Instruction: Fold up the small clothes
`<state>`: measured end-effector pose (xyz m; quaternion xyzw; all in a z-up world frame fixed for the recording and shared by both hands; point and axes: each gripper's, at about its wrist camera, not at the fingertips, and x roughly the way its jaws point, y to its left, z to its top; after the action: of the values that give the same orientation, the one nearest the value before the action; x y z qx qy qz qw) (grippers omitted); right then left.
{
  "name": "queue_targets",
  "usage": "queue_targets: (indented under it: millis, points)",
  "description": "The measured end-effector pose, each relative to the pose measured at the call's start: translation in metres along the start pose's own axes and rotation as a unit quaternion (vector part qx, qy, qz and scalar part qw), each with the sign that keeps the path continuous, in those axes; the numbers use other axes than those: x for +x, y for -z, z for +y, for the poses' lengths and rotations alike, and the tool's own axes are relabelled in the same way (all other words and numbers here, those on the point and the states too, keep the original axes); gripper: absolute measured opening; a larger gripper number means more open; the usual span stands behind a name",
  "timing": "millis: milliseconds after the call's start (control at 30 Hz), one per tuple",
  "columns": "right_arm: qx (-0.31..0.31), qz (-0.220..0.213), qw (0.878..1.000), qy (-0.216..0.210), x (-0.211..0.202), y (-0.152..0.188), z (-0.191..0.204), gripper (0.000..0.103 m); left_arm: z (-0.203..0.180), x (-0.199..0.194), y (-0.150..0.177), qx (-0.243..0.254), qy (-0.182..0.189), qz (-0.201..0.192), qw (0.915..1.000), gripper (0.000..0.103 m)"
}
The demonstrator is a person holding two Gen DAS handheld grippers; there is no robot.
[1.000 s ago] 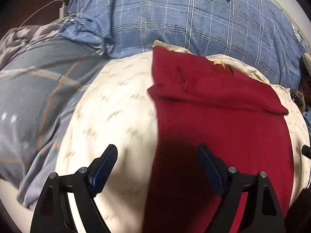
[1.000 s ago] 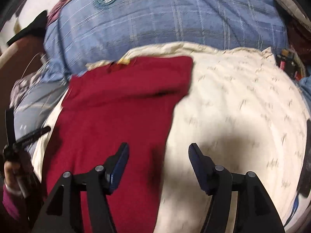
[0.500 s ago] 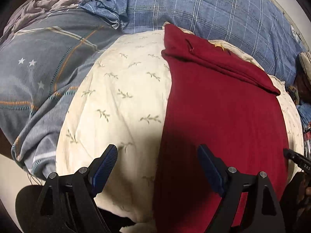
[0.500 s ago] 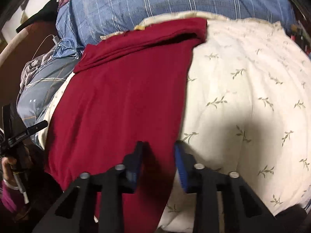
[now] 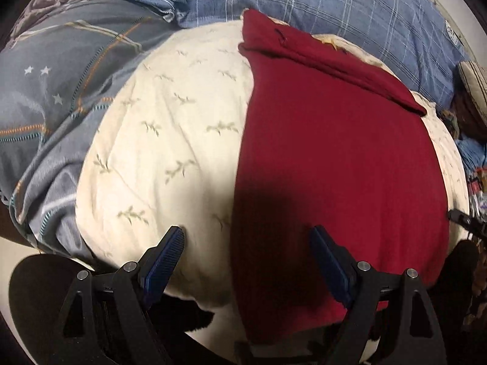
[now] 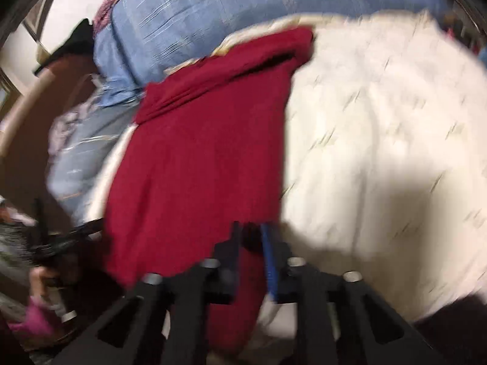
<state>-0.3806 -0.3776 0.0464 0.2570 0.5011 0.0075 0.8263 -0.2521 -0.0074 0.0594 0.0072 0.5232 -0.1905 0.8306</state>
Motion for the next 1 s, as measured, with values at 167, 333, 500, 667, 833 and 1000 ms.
queue_targets:
  millis: [167,333,500,667,833,1000]
  points:
    - [-0.012,0.045,0.999,-0.011,0.000,0.027,0.000,0.042,0.000,0.005,0.010,0.007,0.000,0.018,0.9998,0.084]
    - [0.007,0.089,0.995,-0.044,0.018,0.042,-0.003,0.042,-0.005,0.011,0.013,0.011,0.018,0.042,0.9989,0.084]
    - [0.001,0.095,0.994,-0.048,0.026,0.040,0.004,0.048,-0.004,0.015,0.011,0.013,0.016,0.047,0.9987,0.084]
    - [-0.016,0.105,0.993,-0.049,0.024,0.044,0.011,0.048,-0.004,0.018,0.014,0.010,0.029,0.067,0.9973,0.083]
    - [-0.040,0.110,0.990,-0.077,0.020,0.045,0.026,0.048,-0.005,0.022,0.010,0.007,0.030,0.070,0.9971,0.083]
    - [-0.020,0.123,0.989,-0.082,0.035,0.047,0.018,0.048,-0.009,0.027,0.009,0.011,0.030,0.068,0.9972,0.083]
